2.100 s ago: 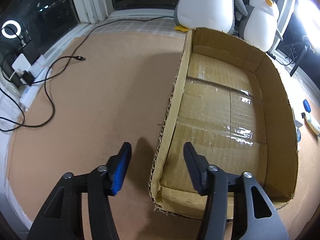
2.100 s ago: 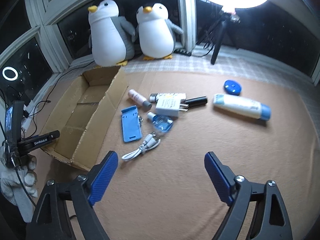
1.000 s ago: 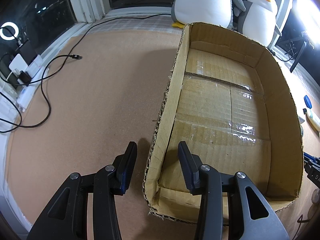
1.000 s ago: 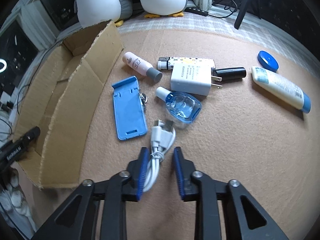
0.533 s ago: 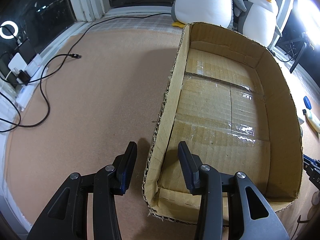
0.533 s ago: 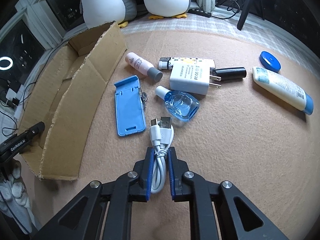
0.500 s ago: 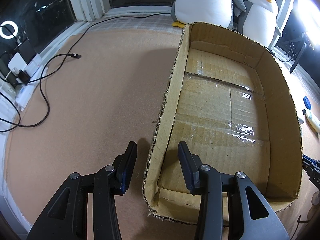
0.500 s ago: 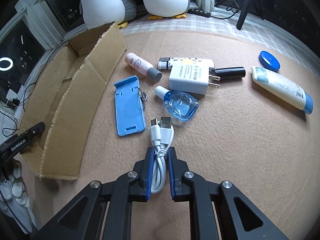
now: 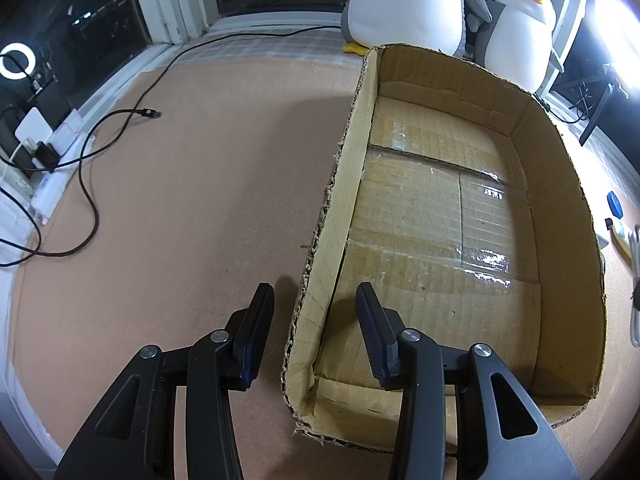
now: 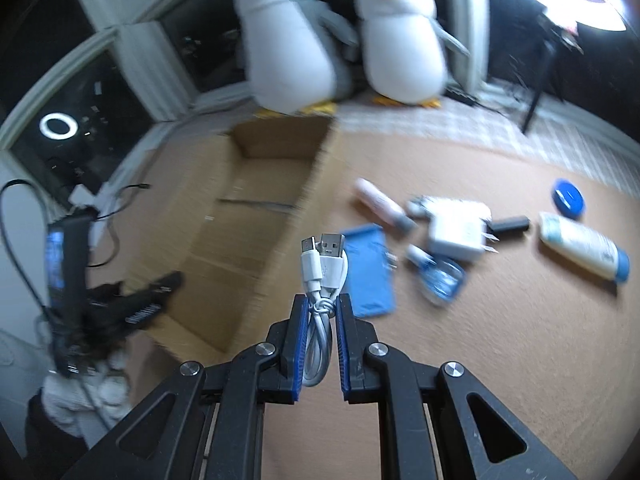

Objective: Organize rigid objects
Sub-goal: 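Lift the white USB cable with the right gripper and release it into the box, then move the right gripper back to the items and close on the keys, then carry the keys with the right gripper and drop them into the box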

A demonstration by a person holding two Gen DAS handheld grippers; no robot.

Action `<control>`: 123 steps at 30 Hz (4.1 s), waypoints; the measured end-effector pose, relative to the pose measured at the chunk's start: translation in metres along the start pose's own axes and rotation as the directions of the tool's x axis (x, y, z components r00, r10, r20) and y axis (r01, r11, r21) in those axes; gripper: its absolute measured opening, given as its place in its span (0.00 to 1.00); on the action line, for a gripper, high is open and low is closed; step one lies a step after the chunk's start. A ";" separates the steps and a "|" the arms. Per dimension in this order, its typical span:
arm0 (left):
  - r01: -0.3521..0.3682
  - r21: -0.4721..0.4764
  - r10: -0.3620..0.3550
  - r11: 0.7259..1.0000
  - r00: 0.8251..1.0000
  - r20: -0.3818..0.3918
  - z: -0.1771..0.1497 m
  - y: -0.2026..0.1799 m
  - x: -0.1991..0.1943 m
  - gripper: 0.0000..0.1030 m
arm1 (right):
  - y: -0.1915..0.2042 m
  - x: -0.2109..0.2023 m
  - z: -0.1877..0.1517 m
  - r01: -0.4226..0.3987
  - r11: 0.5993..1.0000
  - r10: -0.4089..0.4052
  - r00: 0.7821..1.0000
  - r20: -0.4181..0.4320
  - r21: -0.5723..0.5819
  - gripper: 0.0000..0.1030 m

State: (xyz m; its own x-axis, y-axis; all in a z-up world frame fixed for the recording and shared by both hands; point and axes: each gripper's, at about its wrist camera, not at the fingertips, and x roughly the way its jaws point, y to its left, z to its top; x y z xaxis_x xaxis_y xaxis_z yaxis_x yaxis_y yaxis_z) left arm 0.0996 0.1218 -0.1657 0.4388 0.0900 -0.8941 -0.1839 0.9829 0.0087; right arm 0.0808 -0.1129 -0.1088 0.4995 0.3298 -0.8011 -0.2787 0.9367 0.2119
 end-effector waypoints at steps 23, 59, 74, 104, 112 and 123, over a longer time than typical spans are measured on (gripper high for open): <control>-0.004 0.003 0.004 1.000 1.000 -0.001 0.000 -0.001 0.000 0.40 | 0.081 0.023 0.000 -0.101 0.982 0.096 0.995 -0.035 -0.162 0.13; -0.012 0.008 0.012 1.000 1.000 0.000 0.000 -0.001 0.000 0.40 | -0.038 0.015 0.007 -0.012 0.998 0.013 1.000 0.020 -0.058 0.34; -0.012 0.002 0.012 1.000 1.000 -0.003 0.000 0.001 0.000 0.40 | -0.044 0.054 0.018 0.054 0.990 -0.061 0.997 -0.052 -0.127 0.15; -0.014 -0.003 0.014 1.000 1.000 -0.003 -0.001 0.000 0.000 0.40 | -0.048 0.055 0.021 0.068 0.988 -0.075 0.996 -0.046 -0.138 0.02; -0.014 -0.003 0.014 1.000 1.000 -0.003 -0.001 0.000 0.000 0.40 | -0.046 0.028 0.023 0.066 0.988 -0.066 0.998 0.001 -0.140 0.02; -0.015 -0.003 0.015 1.000 1.000 -0.002 0.000 0.000 0.000 0.40 | -0.022 -0.016 0.032 -0.002 0.987 0.015 0.997 0.079 -0.158 0.02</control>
State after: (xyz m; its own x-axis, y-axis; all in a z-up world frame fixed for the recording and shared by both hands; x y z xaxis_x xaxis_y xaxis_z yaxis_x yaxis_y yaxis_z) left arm 0.0993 0.1215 -0.1658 0.4342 0.1042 -0.8947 -0.1929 0.9810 0.0206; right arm 0.1056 -0.1351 -0.0826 0.5583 0.3518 -0.7514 -0.4058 0.9057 0.1225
